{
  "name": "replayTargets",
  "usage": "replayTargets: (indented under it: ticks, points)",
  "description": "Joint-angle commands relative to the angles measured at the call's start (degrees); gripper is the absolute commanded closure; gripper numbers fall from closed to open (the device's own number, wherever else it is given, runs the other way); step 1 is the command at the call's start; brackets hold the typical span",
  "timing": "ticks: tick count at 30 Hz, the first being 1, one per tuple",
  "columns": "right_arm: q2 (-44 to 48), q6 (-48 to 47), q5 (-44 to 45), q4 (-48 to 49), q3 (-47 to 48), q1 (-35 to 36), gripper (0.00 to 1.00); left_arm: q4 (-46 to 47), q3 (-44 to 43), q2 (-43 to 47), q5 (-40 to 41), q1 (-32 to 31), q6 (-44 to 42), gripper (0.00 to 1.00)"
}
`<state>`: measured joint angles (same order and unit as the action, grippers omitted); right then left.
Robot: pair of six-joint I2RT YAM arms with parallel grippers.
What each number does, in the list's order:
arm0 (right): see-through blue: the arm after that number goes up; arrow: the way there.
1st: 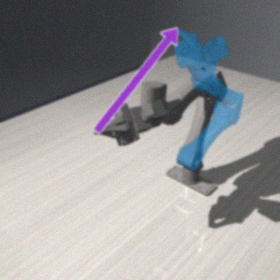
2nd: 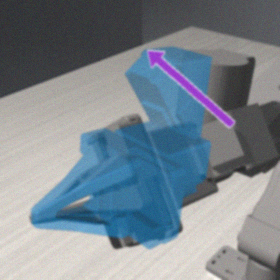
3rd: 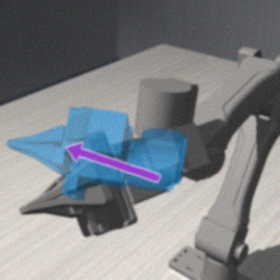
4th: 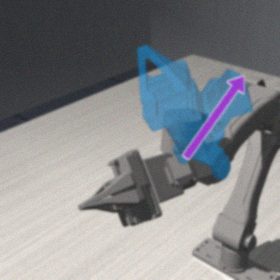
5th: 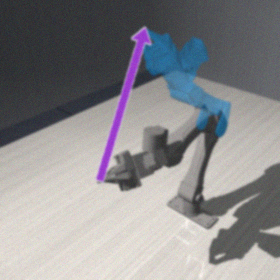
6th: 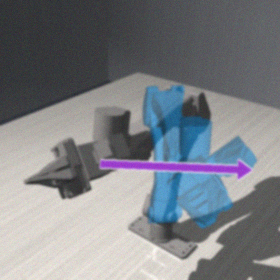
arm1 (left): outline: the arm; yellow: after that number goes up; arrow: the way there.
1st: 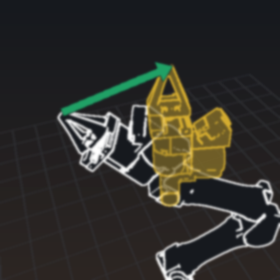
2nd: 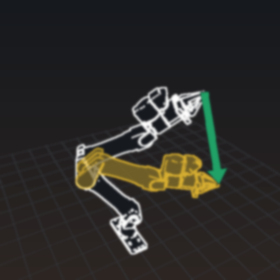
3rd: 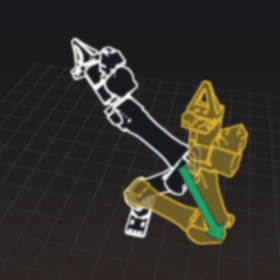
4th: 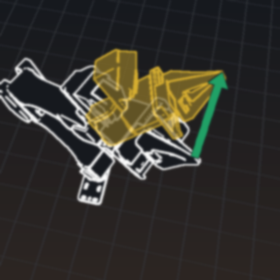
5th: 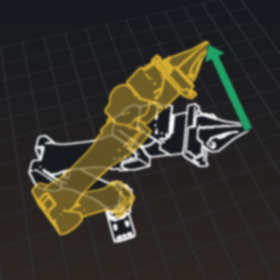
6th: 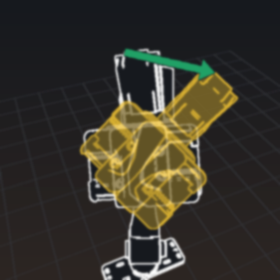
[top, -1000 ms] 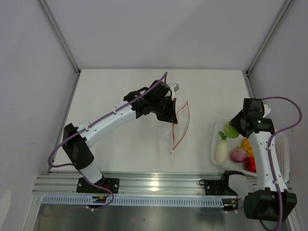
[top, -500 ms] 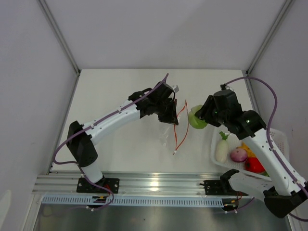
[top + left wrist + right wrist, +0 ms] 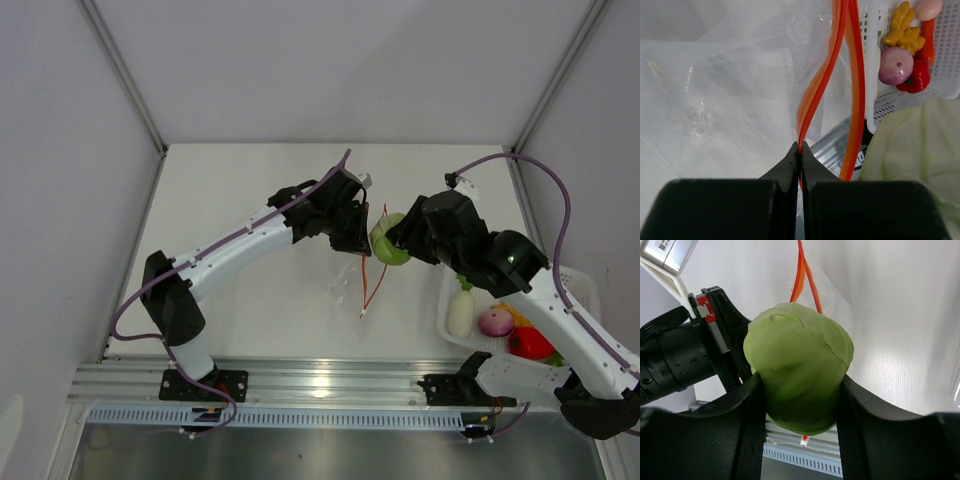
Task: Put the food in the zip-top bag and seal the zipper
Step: Place the fake vegetable in the zipper food storage bag.
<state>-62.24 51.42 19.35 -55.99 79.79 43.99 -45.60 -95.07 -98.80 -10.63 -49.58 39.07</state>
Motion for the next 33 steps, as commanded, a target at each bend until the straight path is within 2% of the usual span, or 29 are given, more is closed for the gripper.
replayTargets:
  ticks: [1, 12, 19, 22, 26, 30, 32, 33]
  points:
    - [0.19, 4.38, 4.9, -1.66, 1.96, 1.19, 0.66, -0.01, -2.14, 0.1, 0.53, -0.25, 1.36, 0.99]
    - [-1.92, 13.88, 7.01, -1.23, -3.32, 2.15, 0.64, 3.42, 1.64, 4.41, 1.14, -0.25, 4.35, 1.0]
    - [-4.65, 16.25, 9.73, -6.67, -4.29, 2.24, 0.64, 6.58, 4.71, 7.31, -0.96, -0.25, 5.58, 0.99]
    - [-4.12, 15.29, 9.65, -5.37, -5.52, 2.24, 0.64, 7.9, 5.68, 8.28, -3.33, -0.25, 5.75, 0.99]
    - [-4.03, 10.64, 2.56, 0.43, -6.75, 2.24, 0.64, 14.55, 8.66, 10.21, -8.87, -0.25, 6.1, 0.99]
    - [-3.07, 7.57, -0.72, 3.94, -7.89, 2.94, 0.64, 17.65, 11.39, 11.79, -12.3, -0.16, 6.81, 0.99]
    - [-1.75, 6.16, -1.6, 5.62, -8.51, 3.74, 0.61, 17.57, 11.74, 11.97, -12.48, -0.08, 6.9, 0.99]
    - [-0.35, 5.71, -1.6, 6.67, -9.47, 3.74, 0.53, 17.65, 11.92, 11.97, -12.57, 0.01, 6.98, 1.0]
